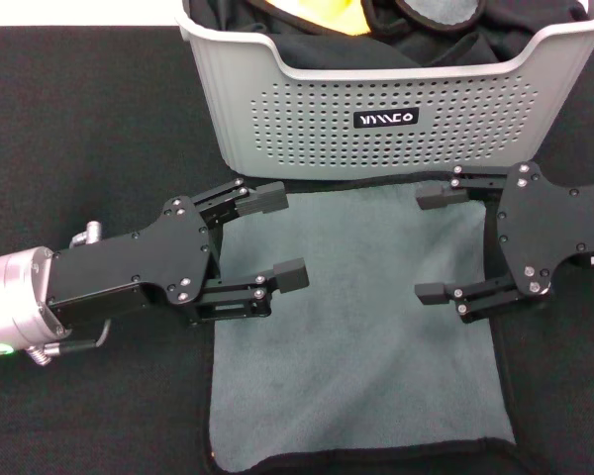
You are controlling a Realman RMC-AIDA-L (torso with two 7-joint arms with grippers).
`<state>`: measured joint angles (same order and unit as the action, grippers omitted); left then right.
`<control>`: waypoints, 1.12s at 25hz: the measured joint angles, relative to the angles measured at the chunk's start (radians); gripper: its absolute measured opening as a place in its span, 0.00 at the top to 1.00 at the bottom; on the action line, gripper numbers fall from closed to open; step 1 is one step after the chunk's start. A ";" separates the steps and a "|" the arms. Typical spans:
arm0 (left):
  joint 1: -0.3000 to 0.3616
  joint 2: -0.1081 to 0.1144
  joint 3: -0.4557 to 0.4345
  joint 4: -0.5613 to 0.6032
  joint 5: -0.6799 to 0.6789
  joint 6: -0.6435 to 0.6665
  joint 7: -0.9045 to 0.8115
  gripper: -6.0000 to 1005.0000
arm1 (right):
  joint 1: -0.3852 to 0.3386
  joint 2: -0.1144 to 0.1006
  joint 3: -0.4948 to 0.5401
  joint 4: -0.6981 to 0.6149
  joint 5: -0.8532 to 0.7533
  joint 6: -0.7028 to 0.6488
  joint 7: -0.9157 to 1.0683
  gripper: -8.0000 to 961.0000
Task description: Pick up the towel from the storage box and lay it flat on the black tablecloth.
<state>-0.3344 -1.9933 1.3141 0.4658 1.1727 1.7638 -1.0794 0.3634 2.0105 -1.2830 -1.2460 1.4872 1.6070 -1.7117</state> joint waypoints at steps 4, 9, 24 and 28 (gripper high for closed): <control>-0.005 0.004 0.002 0.004 0.002 0.011 -0.011 0.13 | -0.008 0.000 -0.014 -0.028 0.002 0.002 -0.003 0.09; -0.009 0.005 -0.002 0.006 0.004 0.019 -0.012 0.13 | -0.009 0.001 -0.015 -0.030 0.006 0.014 -0.058 0.09; -0.019 -0.007 -0.002 0.006 0.004 0.023 -0.033 0.13 | -0.007 -0.001 -0.012 0.012 0.047 0.033 -0.164 0.09; -0.021 -0.003 -0.004 0.007 -0.001 0.046 -0.039 0.13 | -0.008 -0.001 -0.013 0.014 0.056 0.059 -0.164 0.09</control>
<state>-0.3555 -1.9965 1.3105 0.4730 1.1714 1.8098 -1.1187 0.3553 2.0096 -1.2962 -1.2322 1.5433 1.6662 -1.8761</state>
